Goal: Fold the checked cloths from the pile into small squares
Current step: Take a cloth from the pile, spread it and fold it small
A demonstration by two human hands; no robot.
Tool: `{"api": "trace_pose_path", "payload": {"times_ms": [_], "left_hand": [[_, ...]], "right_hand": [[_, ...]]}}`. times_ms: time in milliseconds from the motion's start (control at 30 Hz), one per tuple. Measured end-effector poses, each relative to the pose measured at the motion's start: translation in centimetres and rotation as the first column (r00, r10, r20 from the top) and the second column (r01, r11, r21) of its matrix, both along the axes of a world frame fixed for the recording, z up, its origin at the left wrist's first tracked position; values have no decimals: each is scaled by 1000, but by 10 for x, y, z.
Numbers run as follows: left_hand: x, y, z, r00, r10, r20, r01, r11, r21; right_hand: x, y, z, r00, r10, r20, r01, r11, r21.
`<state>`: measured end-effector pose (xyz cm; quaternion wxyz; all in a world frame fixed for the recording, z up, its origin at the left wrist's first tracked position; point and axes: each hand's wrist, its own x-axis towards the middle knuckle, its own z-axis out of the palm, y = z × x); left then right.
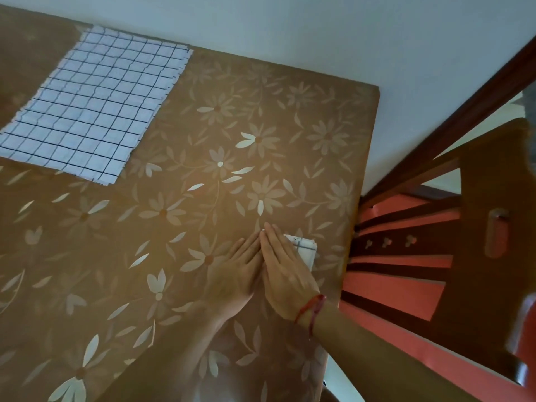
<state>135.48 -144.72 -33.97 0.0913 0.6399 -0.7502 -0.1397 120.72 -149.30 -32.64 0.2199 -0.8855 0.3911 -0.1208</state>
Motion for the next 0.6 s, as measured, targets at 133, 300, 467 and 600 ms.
{"api": "trace_pose_path", "payload": {"times_ms": [133,300,467,600], "left_hand": [[4,2,-2,997,-35,66,35,999,10],[5,3,-1,993,15,115,-18,1000,24],[6,3,1,986,-6,168,2,1000,28],[5,3,0,984,3,180,-8,1000,28]], "right_hand": [[-2,-1,-13,997,12,-79,-16,999,-48],[2,1,-19,980,-37,-195,25,998,-62],[-3,-3,-15,965,-11,-262,-6,998,-61],[-51,-10,-13,944,-2,-329,-16,998,-54]]}}
